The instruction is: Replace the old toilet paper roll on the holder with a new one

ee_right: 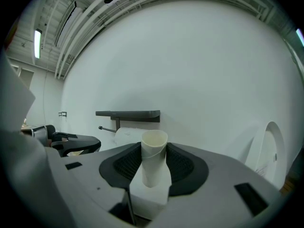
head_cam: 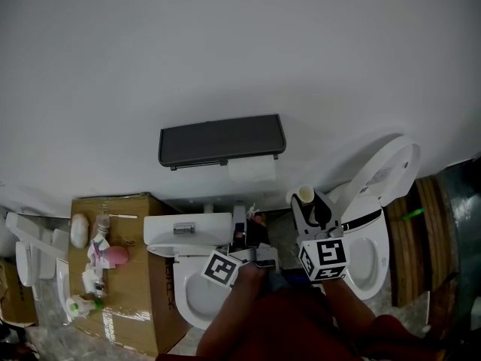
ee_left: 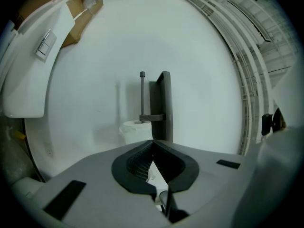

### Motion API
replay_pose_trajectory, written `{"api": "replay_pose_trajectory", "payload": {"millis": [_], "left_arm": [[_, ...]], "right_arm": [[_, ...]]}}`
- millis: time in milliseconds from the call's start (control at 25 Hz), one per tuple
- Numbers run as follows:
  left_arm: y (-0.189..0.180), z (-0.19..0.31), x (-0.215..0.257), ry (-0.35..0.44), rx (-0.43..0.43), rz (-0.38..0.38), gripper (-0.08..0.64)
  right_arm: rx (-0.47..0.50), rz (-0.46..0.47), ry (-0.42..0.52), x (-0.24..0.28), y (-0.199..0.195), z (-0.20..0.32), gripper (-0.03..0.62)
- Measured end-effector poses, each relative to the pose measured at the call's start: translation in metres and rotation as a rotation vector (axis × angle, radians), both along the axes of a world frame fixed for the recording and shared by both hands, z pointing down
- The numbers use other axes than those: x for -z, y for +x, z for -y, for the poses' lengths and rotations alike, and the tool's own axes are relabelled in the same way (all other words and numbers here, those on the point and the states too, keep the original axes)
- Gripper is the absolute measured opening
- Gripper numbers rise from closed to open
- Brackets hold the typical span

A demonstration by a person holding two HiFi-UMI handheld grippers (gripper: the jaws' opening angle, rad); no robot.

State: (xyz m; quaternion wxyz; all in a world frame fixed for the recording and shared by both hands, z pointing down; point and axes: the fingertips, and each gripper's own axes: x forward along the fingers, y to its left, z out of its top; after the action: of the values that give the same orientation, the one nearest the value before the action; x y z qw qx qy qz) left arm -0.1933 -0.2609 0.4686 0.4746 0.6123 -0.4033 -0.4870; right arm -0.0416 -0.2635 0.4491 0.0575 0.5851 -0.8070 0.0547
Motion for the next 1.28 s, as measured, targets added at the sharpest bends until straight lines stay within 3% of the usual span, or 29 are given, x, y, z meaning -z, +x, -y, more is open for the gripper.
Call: {"api": "replay_pose_trajectory", "payload": {"millis": [120,200,360,560,800,880,960,1280], "left_arm": [[0.0,-0.004,0.001,-0.008,0.004,0.071,0.017],[-0.003,-0.006,0.0,-0.011,0.012,0.175,0.016],[-0.009,-0.005,0.017,0.063,0.039,0.46,0.017],[-0.011,-0.006,0.025,0.074,0.086,0.845,0.016],[-0.012,-0.012,0.036,0.12,0.18,1.351,0.017],[-0.008,-0.012,0.044,0.169,0.219,1.473,0.017],[-0.005,-0.013,0.052,0.193,0.232,1.51,0.016],[-0.01,-0.017,0.059,0.173,0.252,1.486,0.016]], "right_arm": [[0.006,0.001,0.002,0.001,-0.003,-0.002,0.169],[0.011,0.002,0.004,0.002,-0.004,-0.003,0.169],[0.022,0.004,0.007,0.003,-0.008,-0.002,0.169],[0.049,0.007,0.009,0.004,-0.017,-0.002,0.169],[0.089,0.016,0.015,0.007,-0.03,-0.003,0.169],[0.104,0.021,0.017,0.008,-0.034,-0.003,0.169],[0.116,0.021,0.021,0.01,-0.037,-0.002,0.169],[0.141,-0.003,0.031,0.01,-0.046,-0.004,0.164]]}}
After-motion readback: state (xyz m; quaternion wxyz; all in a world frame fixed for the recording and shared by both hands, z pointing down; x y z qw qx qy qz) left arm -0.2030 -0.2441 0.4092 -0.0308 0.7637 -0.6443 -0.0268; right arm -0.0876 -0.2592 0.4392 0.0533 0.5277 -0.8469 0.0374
